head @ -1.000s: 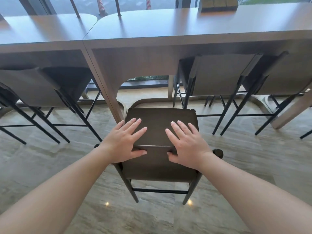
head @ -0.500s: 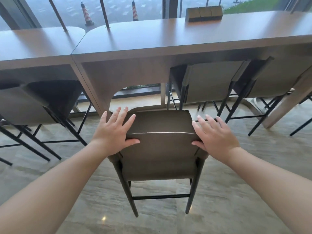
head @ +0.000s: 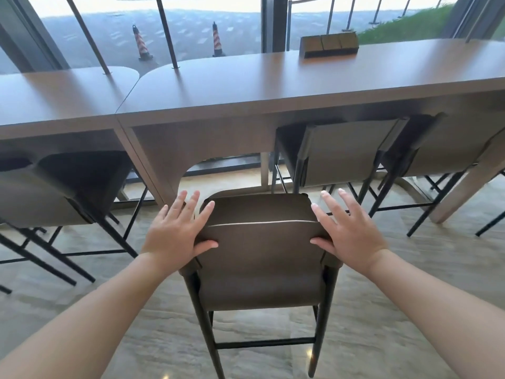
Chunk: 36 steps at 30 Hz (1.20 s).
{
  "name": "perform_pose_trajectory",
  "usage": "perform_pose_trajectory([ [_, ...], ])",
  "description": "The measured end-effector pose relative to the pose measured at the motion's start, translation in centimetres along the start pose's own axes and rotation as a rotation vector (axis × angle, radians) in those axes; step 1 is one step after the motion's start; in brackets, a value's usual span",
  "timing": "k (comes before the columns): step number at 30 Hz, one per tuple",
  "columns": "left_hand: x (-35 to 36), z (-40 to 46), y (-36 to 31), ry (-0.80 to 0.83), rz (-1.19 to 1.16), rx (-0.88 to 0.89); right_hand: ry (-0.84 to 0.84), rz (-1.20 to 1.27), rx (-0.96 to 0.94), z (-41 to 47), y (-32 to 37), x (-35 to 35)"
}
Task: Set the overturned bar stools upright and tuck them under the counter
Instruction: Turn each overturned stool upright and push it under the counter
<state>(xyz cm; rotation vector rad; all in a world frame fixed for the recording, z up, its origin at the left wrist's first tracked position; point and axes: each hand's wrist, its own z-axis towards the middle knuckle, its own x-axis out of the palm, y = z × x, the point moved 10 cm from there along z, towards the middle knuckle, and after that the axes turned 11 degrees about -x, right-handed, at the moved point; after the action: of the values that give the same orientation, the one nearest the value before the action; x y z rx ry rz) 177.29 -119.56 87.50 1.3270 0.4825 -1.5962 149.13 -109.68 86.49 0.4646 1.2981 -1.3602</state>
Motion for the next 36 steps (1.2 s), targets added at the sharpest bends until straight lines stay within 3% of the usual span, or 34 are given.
perform_pose_trajectory([
  [13, 1.4, -0.8, 4.3, -0.047, -0.019, -0.237, -0.225, 0.057, -0.126, 7.5, -1.0, -0.6],
  [19, 1.5, -0.7, 4.9, 0.028, -0.015, -0.340, -0.297, 0.103, -0.177, 10.6, -1.9, -0.4],
  [28, 2.3, 0.9, 5.5, 0.094, -0.035, -0.441, -0.174, 0.156, -0.201, 15.0, -4.0, 1.9],
  [36, 2.9, 3.7, 6.7, 0.141, -0.029, -0.464, -0.183, 0.179, -0.204, 18.2, -5.4, 2.8],
])
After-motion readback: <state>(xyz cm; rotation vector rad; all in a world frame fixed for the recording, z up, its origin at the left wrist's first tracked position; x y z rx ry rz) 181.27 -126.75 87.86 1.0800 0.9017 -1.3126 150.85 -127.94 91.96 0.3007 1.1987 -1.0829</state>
